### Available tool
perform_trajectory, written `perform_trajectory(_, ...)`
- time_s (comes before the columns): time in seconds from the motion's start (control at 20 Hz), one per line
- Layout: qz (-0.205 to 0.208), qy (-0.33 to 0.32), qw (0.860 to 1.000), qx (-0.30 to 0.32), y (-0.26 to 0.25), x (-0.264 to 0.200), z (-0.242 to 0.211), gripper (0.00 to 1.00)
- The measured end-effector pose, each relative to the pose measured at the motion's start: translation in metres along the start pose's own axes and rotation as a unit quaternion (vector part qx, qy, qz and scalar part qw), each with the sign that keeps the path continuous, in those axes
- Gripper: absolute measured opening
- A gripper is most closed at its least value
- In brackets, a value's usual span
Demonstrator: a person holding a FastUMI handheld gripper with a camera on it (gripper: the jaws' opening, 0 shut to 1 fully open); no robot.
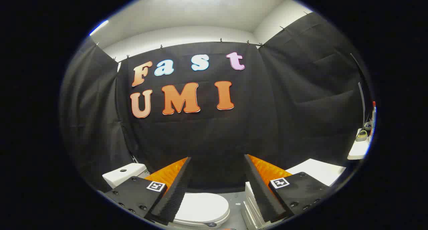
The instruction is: Open the toilet lid.
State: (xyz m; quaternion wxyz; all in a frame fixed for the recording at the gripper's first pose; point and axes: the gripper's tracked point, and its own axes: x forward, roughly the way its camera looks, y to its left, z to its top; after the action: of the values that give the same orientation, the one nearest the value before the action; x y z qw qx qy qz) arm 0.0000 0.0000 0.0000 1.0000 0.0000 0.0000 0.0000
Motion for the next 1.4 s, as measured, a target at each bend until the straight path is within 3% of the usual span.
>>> perform_trajectory(0.95,0.008,0.024,0.999,0.026,0.010,0.019,-0.028,0.98)
perform_trajectory(1.25,0.007,0.052,0.997,0.056,0.011,0.042,-0.076,0.98)
perform_trajectory(1.4,-0.003,0.088,0.994,0.066,0.017,0.047,-0.128,0.98)
